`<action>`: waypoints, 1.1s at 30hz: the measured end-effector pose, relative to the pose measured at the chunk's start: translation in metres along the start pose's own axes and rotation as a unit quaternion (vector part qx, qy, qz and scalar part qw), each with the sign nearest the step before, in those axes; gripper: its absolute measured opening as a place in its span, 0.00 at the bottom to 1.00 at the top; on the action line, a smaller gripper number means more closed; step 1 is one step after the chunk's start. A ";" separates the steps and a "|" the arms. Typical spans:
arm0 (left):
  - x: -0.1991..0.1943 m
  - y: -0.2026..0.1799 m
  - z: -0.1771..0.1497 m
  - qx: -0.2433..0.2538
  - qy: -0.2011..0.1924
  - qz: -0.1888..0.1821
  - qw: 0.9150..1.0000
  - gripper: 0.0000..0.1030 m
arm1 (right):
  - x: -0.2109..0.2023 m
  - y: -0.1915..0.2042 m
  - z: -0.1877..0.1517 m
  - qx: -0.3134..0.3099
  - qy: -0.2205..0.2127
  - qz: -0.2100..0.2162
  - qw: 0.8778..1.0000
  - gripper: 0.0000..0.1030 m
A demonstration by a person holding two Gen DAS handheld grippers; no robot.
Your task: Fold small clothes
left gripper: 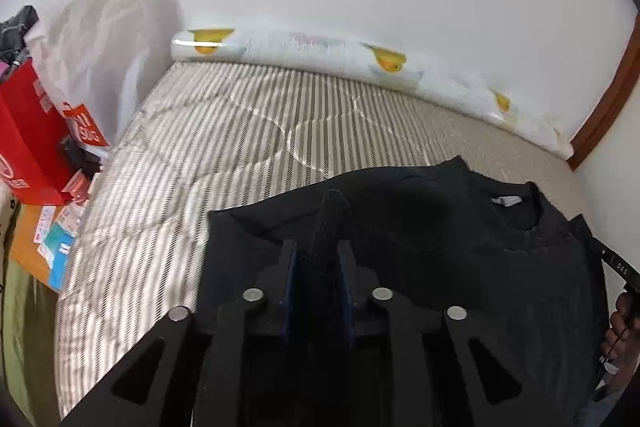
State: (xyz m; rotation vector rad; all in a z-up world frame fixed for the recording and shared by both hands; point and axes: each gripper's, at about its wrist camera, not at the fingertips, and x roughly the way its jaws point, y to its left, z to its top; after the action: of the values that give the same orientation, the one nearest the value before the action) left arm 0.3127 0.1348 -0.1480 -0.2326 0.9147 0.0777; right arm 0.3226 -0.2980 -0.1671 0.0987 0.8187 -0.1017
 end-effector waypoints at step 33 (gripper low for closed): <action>-0.117 0.078 -0.201 0.037 0.026 -0.144 0.989 0.54 | -0.108 0.181 -0.186 -0.164 -0.040 -0.051 0.984 0.47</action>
State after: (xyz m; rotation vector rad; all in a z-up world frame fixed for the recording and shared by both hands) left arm 0.0729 0.1678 -0.1859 -0.2959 0.9255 -0.2307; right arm 0.1380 -0.0893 -0.2053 -0.2575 0.7509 -0.0647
